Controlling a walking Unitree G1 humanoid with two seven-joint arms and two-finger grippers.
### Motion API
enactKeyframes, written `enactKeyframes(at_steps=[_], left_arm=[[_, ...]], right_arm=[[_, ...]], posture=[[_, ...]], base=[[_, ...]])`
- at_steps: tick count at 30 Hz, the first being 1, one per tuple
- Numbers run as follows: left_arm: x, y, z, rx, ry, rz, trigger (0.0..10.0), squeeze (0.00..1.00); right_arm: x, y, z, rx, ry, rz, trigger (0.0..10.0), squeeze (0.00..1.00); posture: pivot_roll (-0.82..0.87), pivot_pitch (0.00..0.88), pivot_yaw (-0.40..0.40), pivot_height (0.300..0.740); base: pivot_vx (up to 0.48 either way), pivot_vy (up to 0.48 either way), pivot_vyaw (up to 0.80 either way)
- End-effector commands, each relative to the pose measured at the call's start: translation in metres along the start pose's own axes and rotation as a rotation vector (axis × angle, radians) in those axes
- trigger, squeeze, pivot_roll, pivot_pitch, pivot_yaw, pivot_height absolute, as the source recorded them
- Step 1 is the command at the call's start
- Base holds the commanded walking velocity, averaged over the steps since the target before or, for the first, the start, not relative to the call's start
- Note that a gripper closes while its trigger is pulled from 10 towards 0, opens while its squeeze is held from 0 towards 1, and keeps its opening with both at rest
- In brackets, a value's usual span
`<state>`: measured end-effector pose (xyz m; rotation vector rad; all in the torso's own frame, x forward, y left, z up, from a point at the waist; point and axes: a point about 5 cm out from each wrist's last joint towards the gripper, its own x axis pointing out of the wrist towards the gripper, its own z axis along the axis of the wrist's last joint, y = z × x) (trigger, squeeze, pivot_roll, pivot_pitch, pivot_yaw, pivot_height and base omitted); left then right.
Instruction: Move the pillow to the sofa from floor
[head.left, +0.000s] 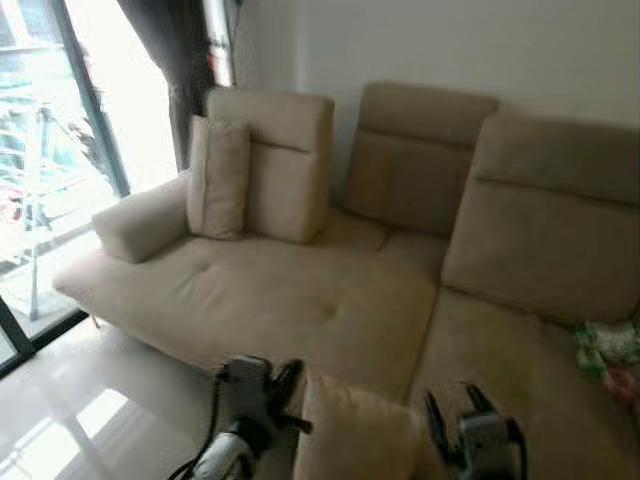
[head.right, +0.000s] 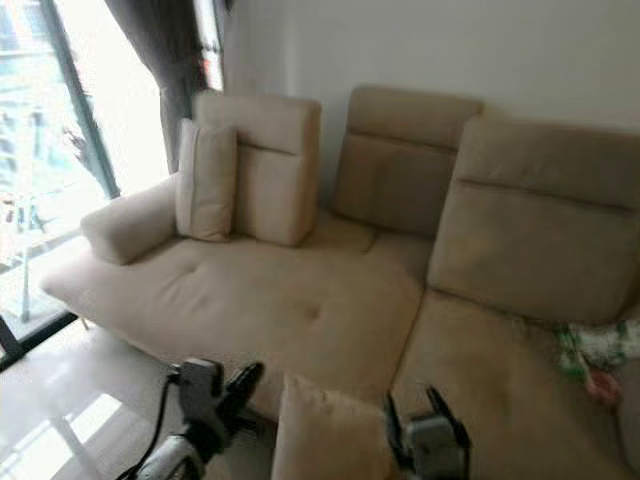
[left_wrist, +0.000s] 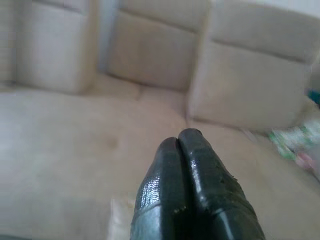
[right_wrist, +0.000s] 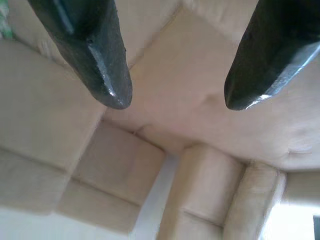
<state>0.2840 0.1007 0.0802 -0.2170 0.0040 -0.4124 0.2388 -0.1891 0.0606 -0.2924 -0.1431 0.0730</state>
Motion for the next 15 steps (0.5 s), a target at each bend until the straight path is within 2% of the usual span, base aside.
enactKeyframes(at_steps=[1, 10, 15], left_arm=[[-0.0051, 0.0056, -0.0043, -0.006, 0.016, 0.025, 10.0, 0.0], [-0.0053, 0.0054, -0.005, -0.006, 0.019, 0.025, 10.0, 0.0], [-0.0052, 0.0051, -0.0059, -0.016, 0.022, 0.029, 10.0, 0.0]], right_arm=[[0.0026, 0.009, 0.0039, 0.016, -0.021, 0.023, 10.0, 0.0], [0.0034, 0.0098, 0.0036, 0.017, -0.021, 0.027, 10.0, 0.0], [0.0038, 0.0094, 0.0032, 0.016, -0.021, 0.026, 10.0, 0.0]], posture=[[0.03, 0.0, 0.005, 0.74], [0.03, 0.0, 0.003, 0.74], [0.04, 0.0, 0.002, 0.74]], base=[[0.262, 0.0, 0.0], [0.255, 0.0, 0.0], [0.0, 0.0, 0.0]])
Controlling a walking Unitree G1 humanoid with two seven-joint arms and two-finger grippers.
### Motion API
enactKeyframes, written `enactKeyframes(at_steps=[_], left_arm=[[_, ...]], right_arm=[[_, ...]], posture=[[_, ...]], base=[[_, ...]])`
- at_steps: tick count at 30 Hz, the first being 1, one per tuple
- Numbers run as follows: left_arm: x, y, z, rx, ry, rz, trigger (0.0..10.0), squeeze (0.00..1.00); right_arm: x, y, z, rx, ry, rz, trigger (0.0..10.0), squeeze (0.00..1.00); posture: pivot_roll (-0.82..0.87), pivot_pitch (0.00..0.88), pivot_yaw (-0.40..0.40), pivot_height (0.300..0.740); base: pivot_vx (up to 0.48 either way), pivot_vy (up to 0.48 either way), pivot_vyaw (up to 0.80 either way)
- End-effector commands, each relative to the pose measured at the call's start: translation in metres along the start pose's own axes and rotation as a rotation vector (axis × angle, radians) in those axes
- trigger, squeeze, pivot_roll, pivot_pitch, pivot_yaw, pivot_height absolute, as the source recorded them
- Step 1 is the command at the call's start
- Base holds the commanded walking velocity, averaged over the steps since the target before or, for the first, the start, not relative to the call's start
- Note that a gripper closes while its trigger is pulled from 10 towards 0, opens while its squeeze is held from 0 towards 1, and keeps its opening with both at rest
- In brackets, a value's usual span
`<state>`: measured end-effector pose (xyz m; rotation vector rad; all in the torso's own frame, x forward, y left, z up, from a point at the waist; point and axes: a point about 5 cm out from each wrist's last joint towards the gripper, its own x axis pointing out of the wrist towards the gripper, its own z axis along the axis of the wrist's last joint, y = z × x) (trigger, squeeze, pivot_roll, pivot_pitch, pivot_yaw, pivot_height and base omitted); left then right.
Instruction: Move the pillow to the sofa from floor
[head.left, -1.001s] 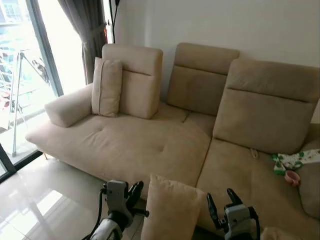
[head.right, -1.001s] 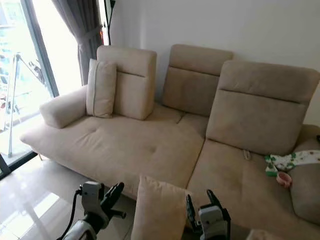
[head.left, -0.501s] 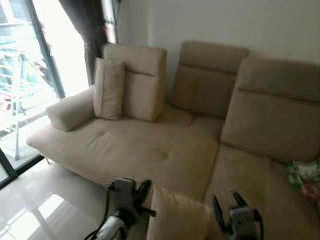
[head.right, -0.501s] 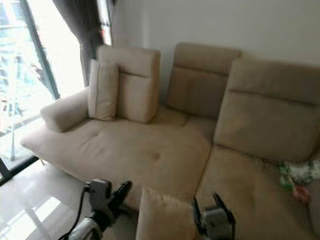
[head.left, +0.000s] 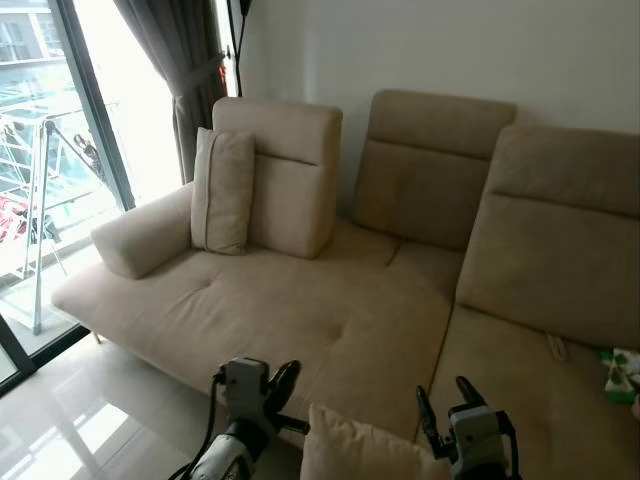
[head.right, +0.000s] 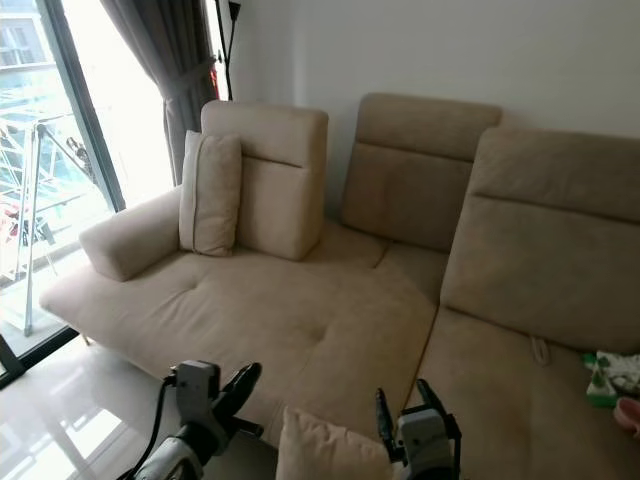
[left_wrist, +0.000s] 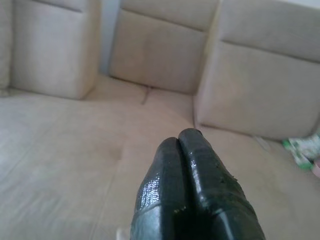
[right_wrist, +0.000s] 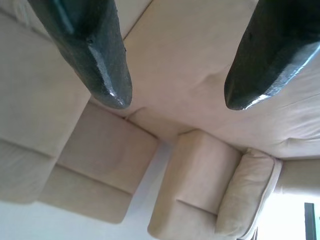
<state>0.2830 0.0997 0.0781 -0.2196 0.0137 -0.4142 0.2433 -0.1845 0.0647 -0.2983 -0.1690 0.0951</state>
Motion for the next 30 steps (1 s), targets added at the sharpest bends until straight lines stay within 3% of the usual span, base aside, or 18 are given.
enactKeyframes(at_steps=[1, 10, 17, 22, 25, 30], left_arm=[[-0.005, 0.006, -0.004, -0.01, 0.014, 0.03, 10.0, 0.0], [-0.005, 0.007, -0.003, 0.001, 0.014, 0.031, 10.0, 0.0], [-0.001, 0.007, 0.002, 0.055, -0.005, 0.009, 10.0, 0.0], [0.0, 0.005, 0.005, 0.122, -0.006, -0.033, 10.0, 0.0], [0.002, 0.006, 0.007, 0.217, -0.008, -0.079, 10.0, 0.0], [0.005, 0.015, 0.014, 0.242, -0.016, -0.071, 10.0, 0.0]], right_arm=[[-0.001, 0.006, -0.001, 0.022, 0.007, 0.008, 10.0, 0.0], [0.002, 0.007, 0.0, 0.026, 0.003, 0.012, 10.0, 0.0], [0.004, 0.007, 0.001, 0.023, -0.006, 0.016, 10.0, 0.0], [0.003, 0.007, 0.0, 0.032, -0.001, 0.016, 10.0, 0.0], [0.003, 0.007, 0.0, 0.045, 0.001, 0.018, 10.0, 0.0], [0.002, 0.009, 0.0, 0.051, 0.0, 0.023, 10.0, 0.0]], posture=[[0.04, 0.0, 0.002, 0.74], [0.04, 0.0, 0.002, 0.74], [0.04, 0.0, -0.002, 0.74], [0.04, 0.0, -0.002, 0.74], [0.04, 0.0, -0.002, 0.74], [0.04, 0.0, -0.002, 0.74]], base=[[0.0, 0.0, 0.0], [0.0, 0.0, 0.0], [0.0, 0.0, 0.0], [0.0, 0.0, 0.0], [0.0, 0.0, 0.0], [0.0, 0.0, 0.0]])
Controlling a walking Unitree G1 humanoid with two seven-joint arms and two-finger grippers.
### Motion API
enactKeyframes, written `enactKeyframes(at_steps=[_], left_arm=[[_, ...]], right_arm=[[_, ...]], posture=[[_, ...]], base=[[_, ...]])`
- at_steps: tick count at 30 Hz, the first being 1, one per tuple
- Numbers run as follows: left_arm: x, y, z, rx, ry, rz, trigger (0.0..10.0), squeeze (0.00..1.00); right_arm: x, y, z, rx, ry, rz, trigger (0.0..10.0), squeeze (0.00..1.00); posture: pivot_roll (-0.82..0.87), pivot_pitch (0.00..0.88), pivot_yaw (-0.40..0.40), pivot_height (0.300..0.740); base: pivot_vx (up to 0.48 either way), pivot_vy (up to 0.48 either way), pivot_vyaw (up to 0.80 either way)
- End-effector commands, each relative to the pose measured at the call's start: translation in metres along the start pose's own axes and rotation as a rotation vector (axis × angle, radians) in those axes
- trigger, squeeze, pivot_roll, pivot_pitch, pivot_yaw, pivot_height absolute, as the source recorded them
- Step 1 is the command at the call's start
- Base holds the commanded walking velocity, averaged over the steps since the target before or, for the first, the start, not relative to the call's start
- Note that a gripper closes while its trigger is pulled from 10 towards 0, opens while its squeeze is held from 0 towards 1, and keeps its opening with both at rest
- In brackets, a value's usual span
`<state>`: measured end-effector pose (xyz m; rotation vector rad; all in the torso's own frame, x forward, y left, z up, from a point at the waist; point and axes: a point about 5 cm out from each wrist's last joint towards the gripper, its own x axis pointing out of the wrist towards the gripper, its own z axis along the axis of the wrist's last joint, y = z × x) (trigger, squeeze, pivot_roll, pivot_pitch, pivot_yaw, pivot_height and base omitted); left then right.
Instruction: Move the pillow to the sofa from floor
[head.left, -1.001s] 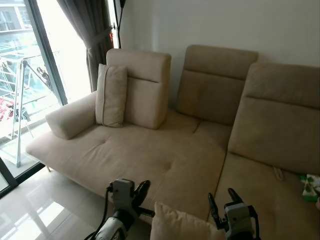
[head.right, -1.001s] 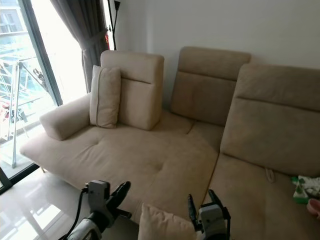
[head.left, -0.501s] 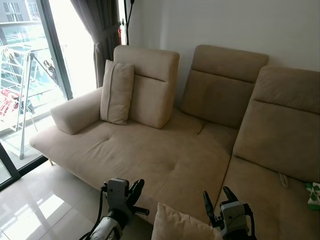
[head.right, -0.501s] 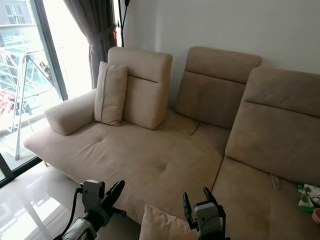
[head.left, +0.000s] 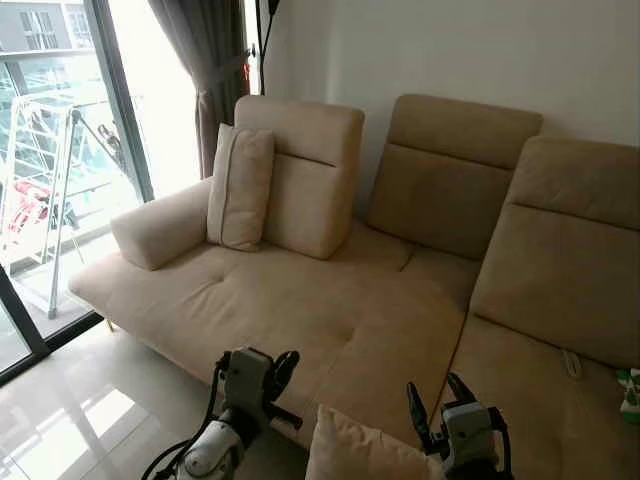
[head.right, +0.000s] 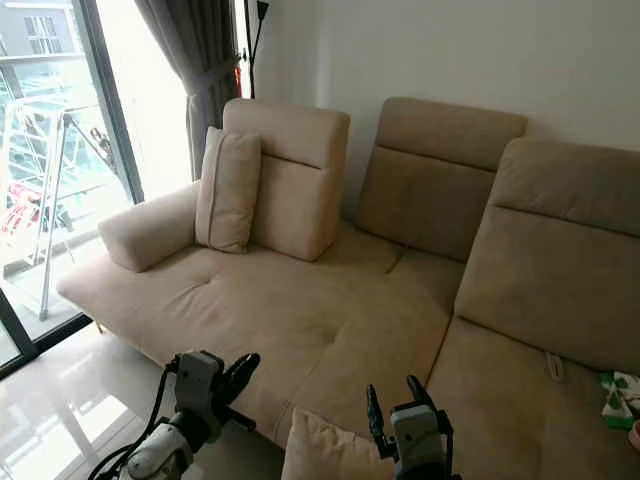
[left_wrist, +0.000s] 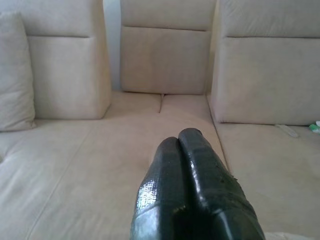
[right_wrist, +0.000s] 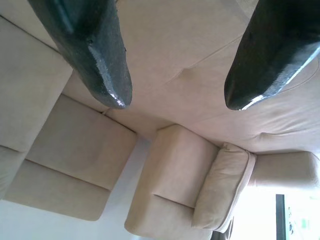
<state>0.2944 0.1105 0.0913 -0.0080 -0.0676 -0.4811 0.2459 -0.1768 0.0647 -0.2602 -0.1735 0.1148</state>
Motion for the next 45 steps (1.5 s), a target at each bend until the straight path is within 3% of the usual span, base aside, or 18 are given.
enactKeyframes(at_steps=[1, 14, 45], left_arm=[[-0.001, 0.004, -0.002, 0.025, 0.013, -0.001, 10.0, 0.0], [-0.004, -0.009, -0.009, 0.039, 0.018, -0.049, 10.0, 0.0], [0.0, -0.005, -0.006, 0.062, 0.005, -0.044, 10.0, 0.0]], right_arm=[[-0.001, 0.003, -0.002, 0.011, 0.009, 0.009, 10.0, 0.0], [-0.003, 0.002, -0.002, 0.015, 0.011, 0.006, 10.0, 0.0], [0.003, 0.005, -0.003, 0.029, 0.013, 0.006, 10.0, 0.0]], posture=[[0.04, 0.0, -0.002, 0.74], [0.03, 0.0, 0.004, 0.701], [0.04, 0.0, 0.006, 0.581]], base=[[0.0, 0.0, 0.0], [0.0, 0.0, 0.0], [0.0, 0.0, 0.0]])
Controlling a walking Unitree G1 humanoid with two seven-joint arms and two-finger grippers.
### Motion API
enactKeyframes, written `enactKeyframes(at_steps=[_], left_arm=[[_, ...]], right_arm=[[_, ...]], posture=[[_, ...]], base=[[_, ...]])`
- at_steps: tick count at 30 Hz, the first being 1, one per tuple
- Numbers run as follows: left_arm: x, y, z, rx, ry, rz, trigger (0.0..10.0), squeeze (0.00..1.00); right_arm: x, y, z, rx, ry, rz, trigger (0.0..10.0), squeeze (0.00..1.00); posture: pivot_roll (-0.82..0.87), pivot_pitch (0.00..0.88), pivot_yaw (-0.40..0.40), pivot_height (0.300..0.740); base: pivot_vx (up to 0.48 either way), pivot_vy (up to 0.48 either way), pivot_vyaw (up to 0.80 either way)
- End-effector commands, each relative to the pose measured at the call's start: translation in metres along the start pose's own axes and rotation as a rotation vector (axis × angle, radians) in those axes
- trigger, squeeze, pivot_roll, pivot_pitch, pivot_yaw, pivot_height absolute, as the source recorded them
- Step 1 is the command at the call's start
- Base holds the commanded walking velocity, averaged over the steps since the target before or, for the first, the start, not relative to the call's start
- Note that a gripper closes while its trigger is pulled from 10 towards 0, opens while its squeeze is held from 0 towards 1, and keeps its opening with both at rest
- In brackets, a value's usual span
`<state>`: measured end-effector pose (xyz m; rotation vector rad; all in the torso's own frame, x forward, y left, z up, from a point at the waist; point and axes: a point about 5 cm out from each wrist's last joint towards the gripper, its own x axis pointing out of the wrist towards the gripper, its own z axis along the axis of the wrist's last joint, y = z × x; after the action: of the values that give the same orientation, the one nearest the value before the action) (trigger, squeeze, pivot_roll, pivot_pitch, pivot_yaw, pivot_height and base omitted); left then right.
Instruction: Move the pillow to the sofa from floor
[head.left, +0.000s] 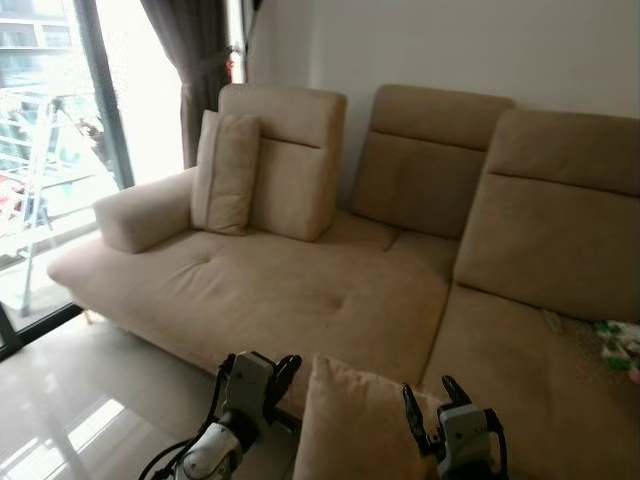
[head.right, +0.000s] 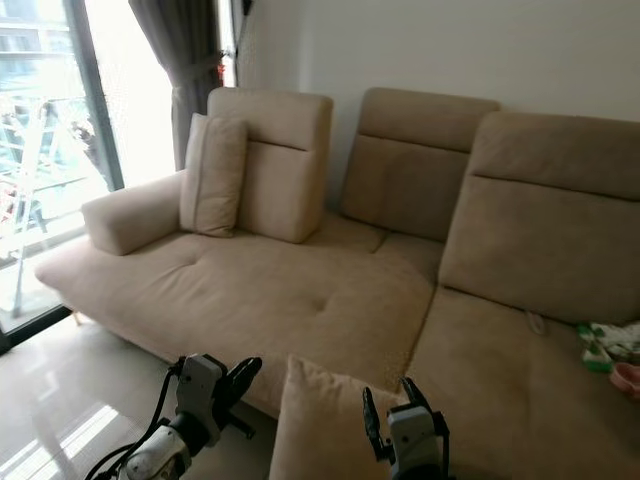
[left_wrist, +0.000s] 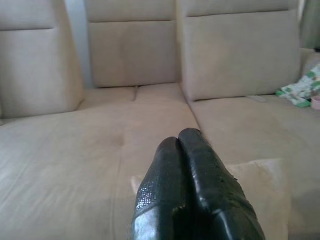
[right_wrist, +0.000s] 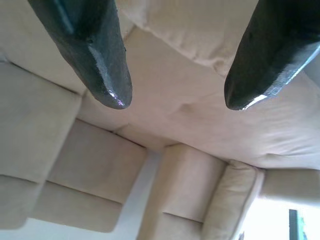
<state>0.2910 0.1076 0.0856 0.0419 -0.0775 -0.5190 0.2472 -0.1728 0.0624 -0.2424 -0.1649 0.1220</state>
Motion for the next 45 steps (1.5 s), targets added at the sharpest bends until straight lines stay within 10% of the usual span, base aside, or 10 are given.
enactKeyframes(at_steps=[1, 18, 19, 20, 22, 30, 31, 32, 33, 45], left_arm=[[0.002, -0.001, 0.0, 0.014, 0.001, -0.004, 10.0, 0.0], [0.005, -0.018, 0.004, 0.127, -0.016, -0.114, 10.0, 0.0], [0.006, -0.019, 0.006, 0.137, -0.021, -0.124, 10.0, 0.0], [0.006, -0.019, 0.006, 0.137, -0.021, -0.124, 10.0, 0.0], [0.007, -0.02, 0.008, 0.149, -0.027, -0.136, 10.0, 0.0], [0.009, -0.028, 0.01, 0.182, -0.041, -0.155, 10.0, 0.0], [0.01, -0.029, 0.011, 0.188, -0.041, -0.155, 10.0, 0.0], [0.01, -0.029, 0.011, 0.188, -0.041, -0.155, 10.0, 0.0], [0.012, -0.03, 0.012, 0.206, -0.04, -0.158, 10.0, 0.0], [0.012, -0.031, 0.019, 0.351, -0.024, -0.242, 10.0, 0.0]], right_arm=[[0.001, 0.001, -0.001, 0.012, 0.005, -0.001, 10.0, 0.0], [0.019, -0.007, -0.021, -0.086, 0.176, 0.159, 10.0, 0.0], [0.021, -0.019, -0.023, -0.097, 0.198, 0.135, 10.0, 0.42], [0.021, -0.019, -0.023, -0.097, 0.198, 0.135, 10.0, 0.42], [0.024, -0.045, -0.025, -0.12, 0.233, 0.077, 10.0, 1.0], [0.028, -0.081, -0.029, -0.206, 0.307, 0.048, 10.0, 1.0], [0.029, -0.083, -0.031, -0.203, 0.326, 0.059, 10.0, 0.53], [0.029, -0.083, -0.031, -0.203, 0.326, 0.059, 10.0, 0.53], [0.032, -0.082, -0.032, -0.191, 0.336, 0.086, 10.0, 0.01], [0.053, -0.062, -0.027, -0.103, 0.322, 0.284, 10.0, 0.0]], posture=[[0.05, 0.0, 0.005, 0.577], [0.03, 0.0, 0.021, 0.573], [0.03, 0.0, 0.023, 0.573], [0.03, 0.0, 0.023, 0.573], [0.02, 0.0, 0.02, 0.573], [0.03, 0.0, 0.022, 0.573], [0.03, 0.0, 0.025, 0.573], [0.03, 0.0, 0.025, 0.573], [0.03, 0.0, 0.029, 0.573], [0.08, 0.007, 0.043, 0.573]], base=[[0.0, 0.0, 0.0], [0.0, 0.0, 0.0], [0.0, 0.0, 0.0], [0.0, 0.0, 0.0], [0.0, 0.0, 0.0], [0.0, 0.0, 0.0], [0.0, 0.0, 0.0], [0.0, 0.0, 0.0], [0.0, 0.0, 0.0], [0.0, 0.0, 0.0]])
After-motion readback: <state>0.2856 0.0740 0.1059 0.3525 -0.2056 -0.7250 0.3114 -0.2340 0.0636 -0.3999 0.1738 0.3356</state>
